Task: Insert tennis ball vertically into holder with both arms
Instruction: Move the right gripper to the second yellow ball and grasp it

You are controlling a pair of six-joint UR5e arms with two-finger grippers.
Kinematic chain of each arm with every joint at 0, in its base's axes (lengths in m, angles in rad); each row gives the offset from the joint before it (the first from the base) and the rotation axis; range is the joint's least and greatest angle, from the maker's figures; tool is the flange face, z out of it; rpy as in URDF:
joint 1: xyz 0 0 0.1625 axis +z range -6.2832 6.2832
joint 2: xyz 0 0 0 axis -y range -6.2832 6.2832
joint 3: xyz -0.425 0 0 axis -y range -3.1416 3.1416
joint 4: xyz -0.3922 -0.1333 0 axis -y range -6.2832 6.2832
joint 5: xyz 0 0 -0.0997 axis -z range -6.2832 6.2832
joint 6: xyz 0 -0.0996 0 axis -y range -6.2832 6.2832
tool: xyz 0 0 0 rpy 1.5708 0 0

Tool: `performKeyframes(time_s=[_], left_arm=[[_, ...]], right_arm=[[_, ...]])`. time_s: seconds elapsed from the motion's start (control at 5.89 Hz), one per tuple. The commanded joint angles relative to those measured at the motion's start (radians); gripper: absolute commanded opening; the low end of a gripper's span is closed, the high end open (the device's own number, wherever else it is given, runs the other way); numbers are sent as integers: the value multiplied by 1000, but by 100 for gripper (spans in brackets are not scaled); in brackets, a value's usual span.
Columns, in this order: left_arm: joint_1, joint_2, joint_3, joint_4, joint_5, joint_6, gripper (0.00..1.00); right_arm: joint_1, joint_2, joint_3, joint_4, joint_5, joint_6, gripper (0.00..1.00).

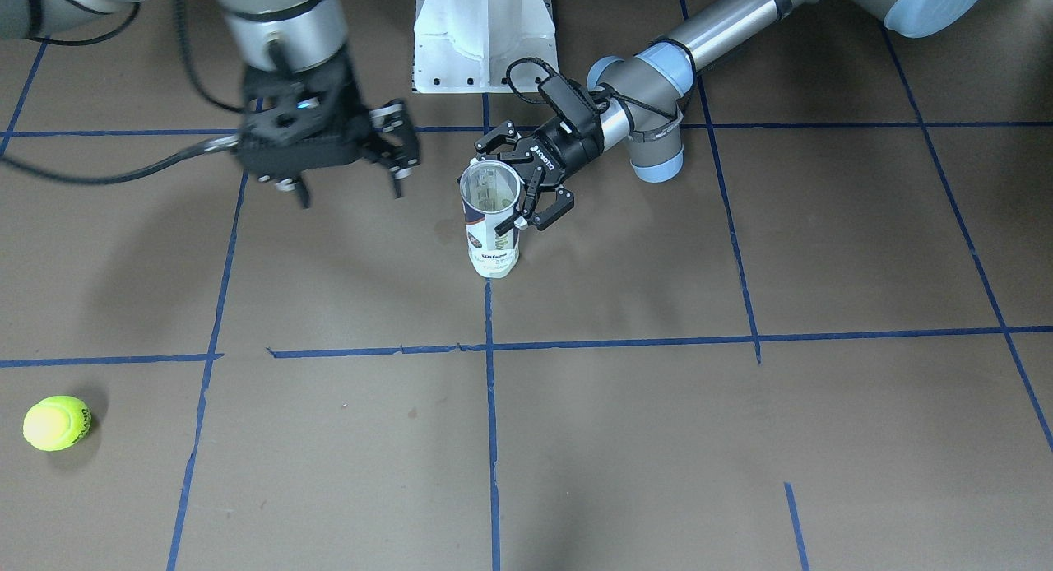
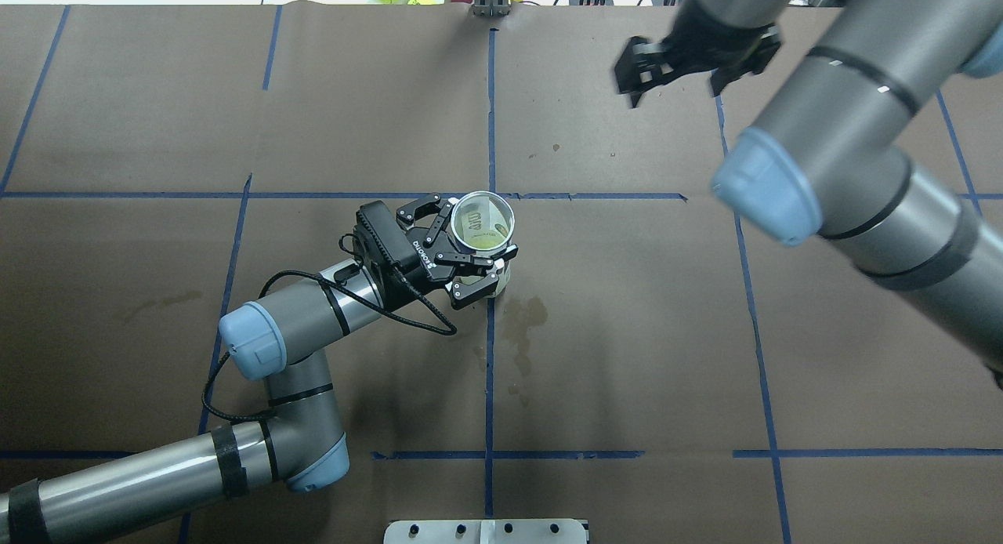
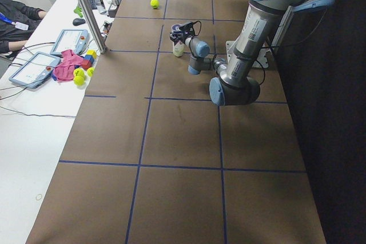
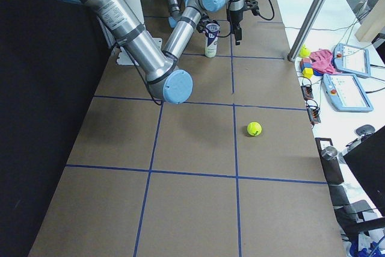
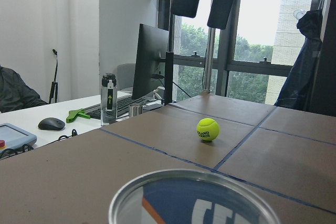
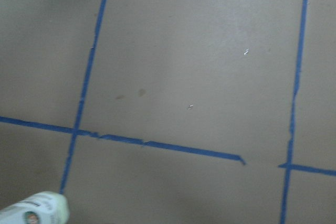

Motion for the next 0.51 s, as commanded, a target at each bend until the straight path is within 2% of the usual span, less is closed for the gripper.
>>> performKeyframes(time_s=[0.0, 0.17, 0.34], left_arm=[[0, 3, -1, -6, 1, 0, 88], [1, 3, -1, -6, 1, 0, 88], [1, 3, -1, -6, 1, 0, 88]], right_arm=[[142, -124, -102, 124, 65, -258, 99], [176, -166, -238, 309, 78, -320, 99], [204, -192, -406, 543, 105, -351, 99]])
